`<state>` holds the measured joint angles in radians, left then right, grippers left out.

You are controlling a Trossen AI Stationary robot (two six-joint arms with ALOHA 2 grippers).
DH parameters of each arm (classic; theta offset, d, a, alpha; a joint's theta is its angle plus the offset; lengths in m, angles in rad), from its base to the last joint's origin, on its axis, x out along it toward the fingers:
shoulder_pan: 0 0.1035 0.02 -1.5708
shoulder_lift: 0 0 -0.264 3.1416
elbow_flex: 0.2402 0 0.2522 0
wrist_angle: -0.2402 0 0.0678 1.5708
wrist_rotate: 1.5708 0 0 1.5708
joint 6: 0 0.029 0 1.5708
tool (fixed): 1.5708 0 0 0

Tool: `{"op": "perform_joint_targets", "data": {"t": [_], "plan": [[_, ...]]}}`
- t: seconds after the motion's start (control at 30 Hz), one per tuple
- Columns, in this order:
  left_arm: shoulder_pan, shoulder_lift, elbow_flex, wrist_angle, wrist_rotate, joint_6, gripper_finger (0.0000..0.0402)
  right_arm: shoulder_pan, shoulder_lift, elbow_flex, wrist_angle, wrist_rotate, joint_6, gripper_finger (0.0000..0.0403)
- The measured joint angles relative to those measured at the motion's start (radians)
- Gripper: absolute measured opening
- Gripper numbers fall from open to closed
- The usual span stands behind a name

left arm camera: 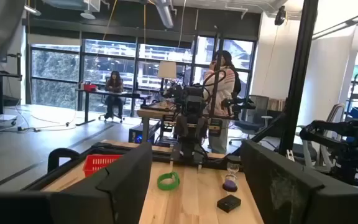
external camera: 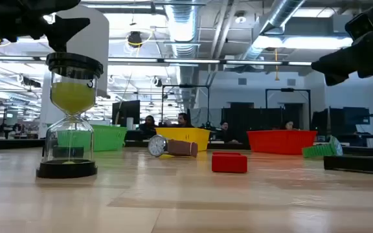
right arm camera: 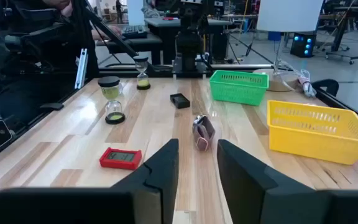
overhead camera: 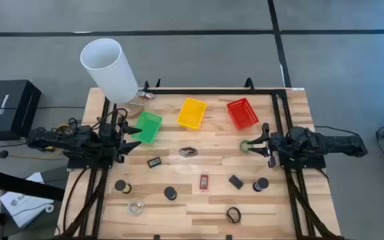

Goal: Pick & Place Office items

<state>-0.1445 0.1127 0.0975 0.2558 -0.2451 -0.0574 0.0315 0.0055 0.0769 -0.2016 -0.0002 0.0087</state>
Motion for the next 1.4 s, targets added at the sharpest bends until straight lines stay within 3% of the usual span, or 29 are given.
{"op": "perform_joint_targets", "data": {"t": [0.87, 0.97, 1.1, 1.27, 1.4], "plan": [[0.0, 0.0, 0.0, 0.023, 0.008, -0.005, 0.0241, -0.01, 0.0, -0.003, 0.088, 0.001, 0.036, 0.0103], [0.0, 0.021, -0.007, 0.029, 0.021, -0.074, 0.0241, -0.025, 0.0, -0.003, 0.113, 0.028, -0.017, 0.0103], [0.0, 0.09, -0.038, 0.022, 0.055, -0.135, 0.0241, -0.054, 0.007, -0.002, 0.272, 0.119, -0.164, 0.0103], [0.0, 0.216, -0.055, 0.193, 0.111, -0.182, 0.0241, -0.096, 0.04, 0.0, 0.494, 0.132, -0.199, 0.0103], [0.0, 0.326, -0.053, 0.428, 0.167, -0.138, 0.0241, -0.133, 0.069, 0.0, 0.496, 0.132, -0.2, 0.0103]]}}
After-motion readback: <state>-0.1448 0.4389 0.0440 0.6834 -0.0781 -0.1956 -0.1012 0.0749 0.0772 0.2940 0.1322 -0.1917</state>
